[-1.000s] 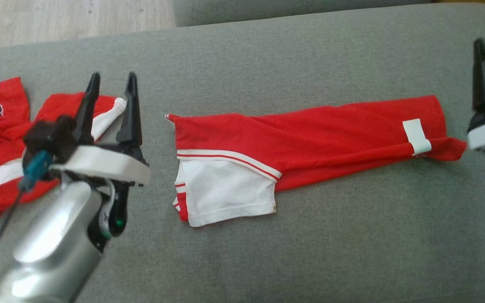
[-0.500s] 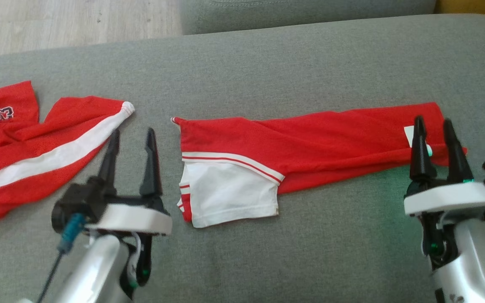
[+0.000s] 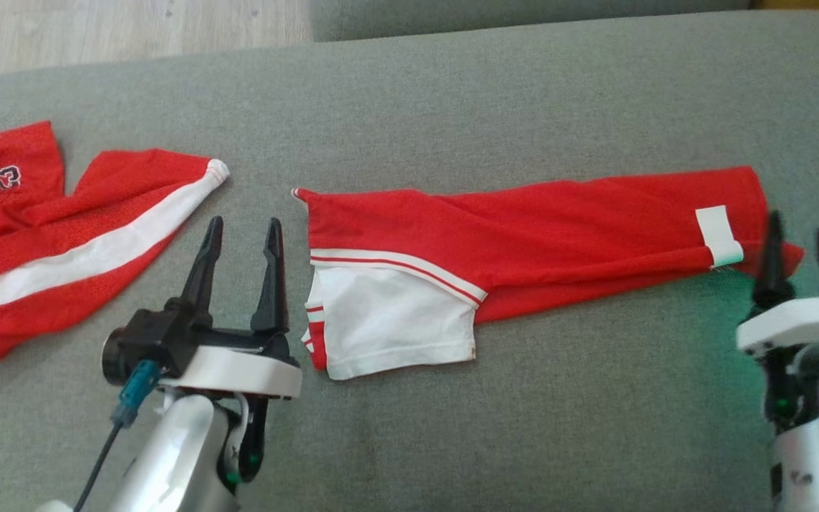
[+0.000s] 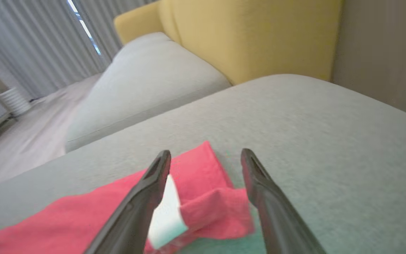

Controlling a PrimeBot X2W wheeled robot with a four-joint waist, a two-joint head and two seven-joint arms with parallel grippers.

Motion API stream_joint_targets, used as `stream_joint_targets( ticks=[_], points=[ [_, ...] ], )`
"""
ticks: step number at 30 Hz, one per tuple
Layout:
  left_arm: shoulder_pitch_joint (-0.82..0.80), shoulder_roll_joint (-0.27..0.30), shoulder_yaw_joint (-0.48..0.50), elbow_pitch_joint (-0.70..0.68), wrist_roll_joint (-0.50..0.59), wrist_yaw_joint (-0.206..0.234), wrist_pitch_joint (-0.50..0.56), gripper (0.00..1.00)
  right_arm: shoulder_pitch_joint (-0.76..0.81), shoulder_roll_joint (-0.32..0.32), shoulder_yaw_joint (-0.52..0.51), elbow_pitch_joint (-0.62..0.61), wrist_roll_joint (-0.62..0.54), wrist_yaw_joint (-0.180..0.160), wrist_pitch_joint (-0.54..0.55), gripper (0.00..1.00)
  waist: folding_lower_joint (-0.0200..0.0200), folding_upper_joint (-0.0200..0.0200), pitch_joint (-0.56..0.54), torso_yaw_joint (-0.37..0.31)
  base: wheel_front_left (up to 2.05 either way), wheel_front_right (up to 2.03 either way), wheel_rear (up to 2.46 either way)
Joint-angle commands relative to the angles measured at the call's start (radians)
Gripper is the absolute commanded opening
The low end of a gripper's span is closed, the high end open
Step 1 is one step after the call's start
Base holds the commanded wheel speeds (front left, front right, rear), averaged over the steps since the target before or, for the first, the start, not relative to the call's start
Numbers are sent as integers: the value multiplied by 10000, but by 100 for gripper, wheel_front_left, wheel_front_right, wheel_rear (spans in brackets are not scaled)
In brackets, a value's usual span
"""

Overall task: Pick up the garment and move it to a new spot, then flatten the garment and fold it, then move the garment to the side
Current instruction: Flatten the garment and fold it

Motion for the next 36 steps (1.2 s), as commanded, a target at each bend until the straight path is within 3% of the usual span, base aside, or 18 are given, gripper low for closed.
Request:
stream_joint_targets(
  ticks=[1, 7, 15, 24, 26, 32, 36],
  points=[
    [-412, 13, 460, -177, 134, -137, -92, 100, -664, 184, -554, 82, -458, 67, 294, 100, 0, 0, 147, 17, 0, 0, 0],
    [-644, -270, 572, 7, 427, -521, -93, 100, -1876, 487, -2547, 1565, -1803, 67, 1670, 100, 0, 0, 597, 188, 0, 0, 0],
    [-830, -458, 849, 118, 616, -792, -93, 100, -2624, 497, -2520, 3399, -1488, 67, 1990, 100, 0, 0, 944, 342, 0, 0, 0],
    [-870, -528, 1192, 110, 805, -906, -93, 100, -3026, 498, -2485, 4545, -1425, 67, 1665, 100, 0, 0, 972, 324, 0, 0, 0],
    [-854, -535, 1279, 114, 843, -927, -93, 100, -3124, 498, -2417, 4675, -1358, 67, 1516, 0, 0, 0, 938, 282, 0, 0, 0],
    [-782, -589, 1460, 133, 930, -999, -93, 100, -3144, 456, -3001, 4126, -1766, 67, 1031, 0, 0, 0, 762, 147, 0, 0, 0],
    [-709, -630, 1544, 151, 958, -1053, -93, 100, -3066, -4, -3671, 3427, -2061, 67, 1106, 0, 0, 0, 658, 84, 0, 0, 0]
  ],
)
